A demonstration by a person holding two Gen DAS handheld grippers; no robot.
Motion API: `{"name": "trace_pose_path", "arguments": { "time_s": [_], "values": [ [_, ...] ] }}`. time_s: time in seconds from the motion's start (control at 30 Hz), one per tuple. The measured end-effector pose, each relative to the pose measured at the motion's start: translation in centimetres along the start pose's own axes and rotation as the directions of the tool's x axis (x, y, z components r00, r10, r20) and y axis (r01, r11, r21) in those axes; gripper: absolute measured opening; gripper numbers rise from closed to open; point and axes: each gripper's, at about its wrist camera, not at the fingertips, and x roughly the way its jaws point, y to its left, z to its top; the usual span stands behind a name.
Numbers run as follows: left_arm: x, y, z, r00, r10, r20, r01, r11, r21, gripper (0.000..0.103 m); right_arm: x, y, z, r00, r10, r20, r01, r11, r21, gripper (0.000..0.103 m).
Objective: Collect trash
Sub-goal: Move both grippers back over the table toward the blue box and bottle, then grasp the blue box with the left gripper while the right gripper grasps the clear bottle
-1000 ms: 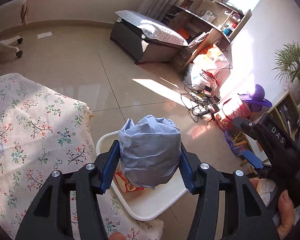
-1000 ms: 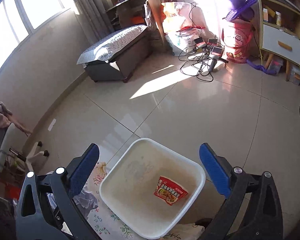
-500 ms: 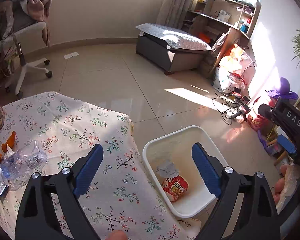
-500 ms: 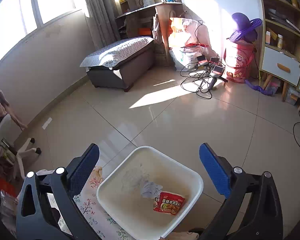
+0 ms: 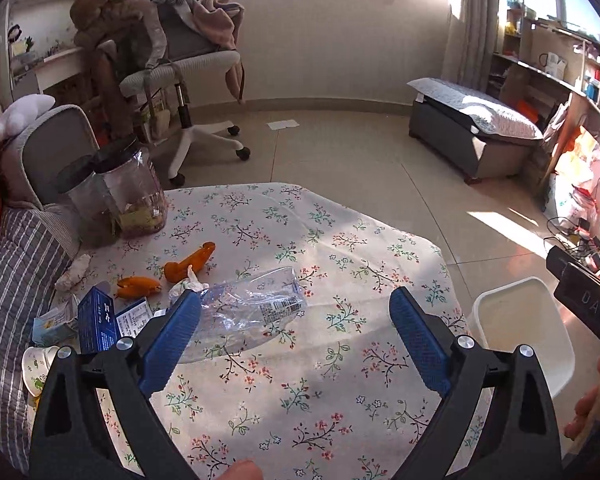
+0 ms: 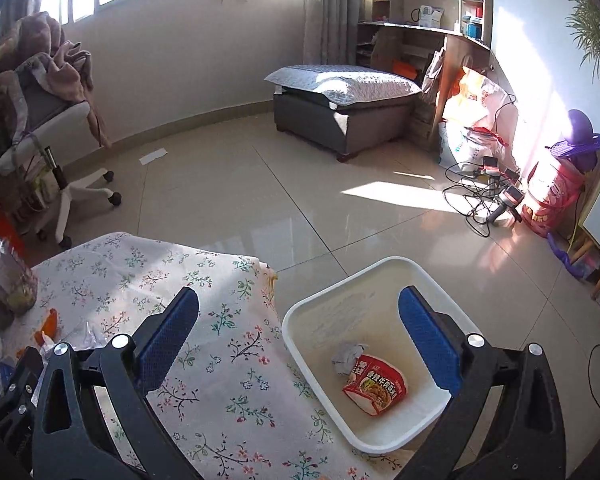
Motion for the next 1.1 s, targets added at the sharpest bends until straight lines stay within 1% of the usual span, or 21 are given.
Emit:
{"name": "trace_pose_path", "arguments": {
  "time_s": [0.17, 0.33, 0.47, 0.57, 0.63, 0.67, 0.7, 0.77, 0.83, 0.9, 0.97, 1.03, 1.07, 1.1],
  "values": [
    [0.4, 4.9, -1.3, 0.995, 0.097, -0.038, -0.099, 0.993, -0.061, 0.093, -0.2, 4.3, -1.0, 0.997, 0.066, -0.033, -0.068, 0.995, -0.072, 0.096],
    [1.4, 9.9, -2.5, 0.981, 0.168, -0.097, -0.179, 0.977, -0.119, 0.093, -0.5, 8.3, -1.9, 0.992, 0.117, -0.056, -0.124, 0.983, -0.137, 0.096],
    [2.4, 13.8, -3.0, 0.964, 0.223, -0.142, -0.243, 0.958, -0.152, 0.093, -0.6, 11.1, -2.6, 0.985, 0.154, -0.075, -0.166, 0.968, -0.189, 0.096],
    [3.9, 17.0, -3.1, 0.943, 0.268, -0.197, -0.301, 0.94, -0.159, 0.093, -0.4, 13.1, -3.4, 0.98, 0.173, -0.093, -0.191, 0.954, -0.229, 0.096],
    [5.2, 19.3, -3.3, 0.929, 0.271, -0.251, -0.322, 0.927, -0.191, 0.093, -0.2, 14.4, -3.9, 0.976, 0.187, -0.108, -0.209, 0.942, -0.262, 0.096],
    [5.9, 20.6, -3.5, 0.924, 0.258, -0.282, -0.325, 0.919, -0.224, 0.093, -0.1, 14.8, -4.1, 0.975, 0.194, -0.113, -0.218, 0.936, -0.277, 0.096],
    [6.6, 21.7, -3.8, 0.92, 0.237, -0.313, -0.323, 0.909, -0.262, 0.093, 0.1, 15.2, -4.4, 0.972, 0.201, -0.118, -0.228, 0.929, -0.292, 0.096],
    [7.9, 23.8, -4.4, 0.913, 0.169, -0.371, -0.304, 0.889, -0.343, 0.092, 0.3, 16.4, -4.9, 0.965, 0.228, -0.133, -0.26, 0.908, -0.328, 0.096],
    [9.3, 25.2, -5.1, 0.906, 0.098, -0.411, -0.278, 0.872, -0.404, 0.092, 0.4, 17.9, -5.3, 0.953, 0.267, -0.146, -0.303, 0.87, -0.388, 0.096],
    [10.4, 26.1, -5.5, 0.895, 0.045, -0.443, -0.261, 0.859, -0.44, 0.092, 0.4, 19.7, -5.8, 0.941, 0.301, -0.152, -0.337, 0.812, -0.476, 0.096],
    [11.1, 26.9, -5.9, 0.891, 0.0, -0.454, -0.243, 0.845, -0.477, 0.092, 0.3, 21.5, -6.6, 0.933, 0.327, -0.149, -0.35, 0.737, -0.578, 0.096],
    [11.6, 27.6, -6.3, 0.888, -0.038, -0.458, -0.224, 0.834, -0.504, 0.091, 0.3, 23.0, -7.4, 0.928, 0.345, -0.141, -0.345, 0.65, -0.677, 0.096],
    [11.9, 27.9, -6.4, 0.887, -0.056, -0.458, -0.214, 0.83, -0.515, 0.09, 0.3, 23.6, -7.8, 0.923, 0.353, -0.15, -0.349, 0.611, -0.711, 0.096],
    [12.2, 28.2, -6.6, 0.886, -0.071, -0.458, -0.204, 0.828, -0.523, 0.085, 0.3, 24.0, -8.2, 0.919, 0.36, -0.163, -0.357, 0.577, -0.735, 0.096]
  ]
}}
